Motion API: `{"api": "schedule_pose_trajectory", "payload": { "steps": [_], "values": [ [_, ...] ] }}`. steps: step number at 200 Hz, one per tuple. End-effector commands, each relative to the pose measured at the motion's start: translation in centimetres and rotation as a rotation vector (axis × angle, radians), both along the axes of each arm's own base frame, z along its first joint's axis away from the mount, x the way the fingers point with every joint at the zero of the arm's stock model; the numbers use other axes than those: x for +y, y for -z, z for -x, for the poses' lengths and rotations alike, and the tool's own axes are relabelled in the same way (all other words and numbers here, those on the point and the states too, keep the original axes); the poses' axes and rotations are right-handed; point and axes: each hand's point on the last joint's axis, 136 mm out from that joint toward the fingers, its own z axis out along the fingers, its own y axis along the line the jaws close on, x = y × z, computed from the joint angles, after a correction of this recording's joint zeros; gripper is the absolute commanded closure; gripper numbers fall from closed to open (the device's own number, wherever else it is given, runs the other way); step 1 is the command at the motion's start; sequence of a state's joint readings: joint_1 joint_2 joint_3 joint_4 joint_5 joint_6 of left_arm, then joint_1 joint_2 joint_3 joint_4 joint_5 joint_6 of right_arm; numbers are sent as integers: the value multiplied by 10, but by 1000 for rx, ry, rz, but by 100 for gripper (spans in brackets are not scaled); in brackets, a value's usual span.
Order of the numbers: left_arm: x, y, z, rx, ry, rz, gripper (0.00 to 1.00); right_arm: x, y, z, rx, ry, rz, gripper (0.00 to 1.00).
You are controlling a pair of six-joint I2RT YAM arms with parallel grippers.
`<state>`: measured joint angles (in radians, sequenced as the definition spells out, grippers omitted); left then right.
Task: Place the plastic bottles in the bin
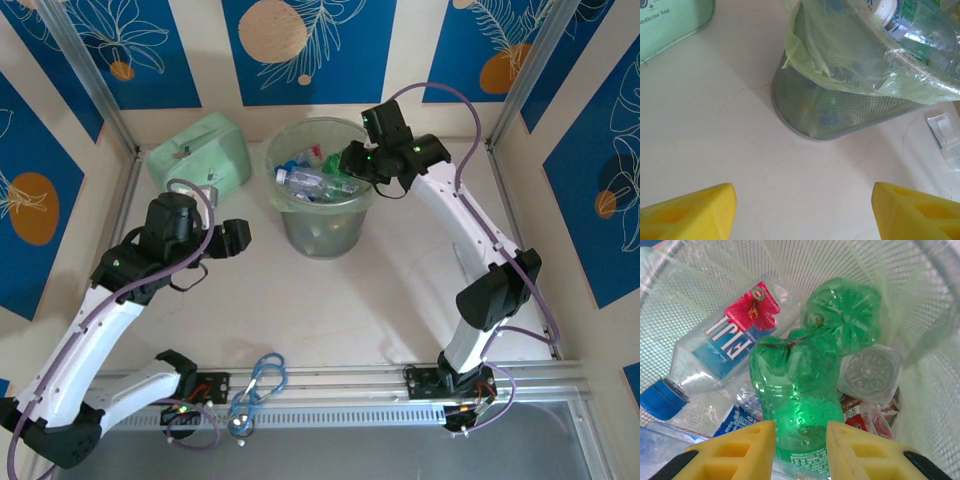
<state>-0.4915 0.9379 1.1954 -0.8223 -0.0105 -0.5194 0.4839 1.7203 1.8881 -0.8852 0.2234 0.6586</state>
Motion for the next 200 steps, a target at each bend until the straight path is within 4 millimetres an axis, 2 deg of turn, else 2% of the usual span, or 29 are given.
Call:
{"api": "schedule_pose_trajectory", "payload": {
  "steps": [1,27,52,73,89,118,143,159,166,170,180,200],
  "values": [
    [4,-5,3,-12,-9,36,28,-1,-31,11,-57,-16,-49,66],
    [8,-8,0,-18,-29,40,25,1,-69,22,-127,-45,-69,66],
    [16,-12,-6,-30,-65,31,14,2,-99,42,-190,-71,-83,65],
    [25,-19,-11,-56,-101,19,4,-3,-114,65,-231,-85,-91,64],
    [35,-22,-14,-76,-140,-5,0,-10,-114,87,-247,-98,-81,63],
    [52,-14,-19,-85,-222,-50,0,-36,-85,133,-259,-85,-11,56],
    [68,3,-26,-93,-297,-109,0,-75,-31,164,-236,-2,71,40],
    [88,18,-32,-101,-392,-203,0,-101,8,174,-219,63,133,25],
    [92,24,-37,-118,-392,-253,0,-113,26,176,-208,107,159,7],
    [92,27,-40,-136,-382,-274,0,-120,34,178,-202,132,167,3],
    [94,35,-48,-170,-371,-336,0,-135,54,182,-188,176,197,0],
    [114,61,-59,-190,-471,-436,0,-167,85,183,-215,294,257,1]
  ]
}}
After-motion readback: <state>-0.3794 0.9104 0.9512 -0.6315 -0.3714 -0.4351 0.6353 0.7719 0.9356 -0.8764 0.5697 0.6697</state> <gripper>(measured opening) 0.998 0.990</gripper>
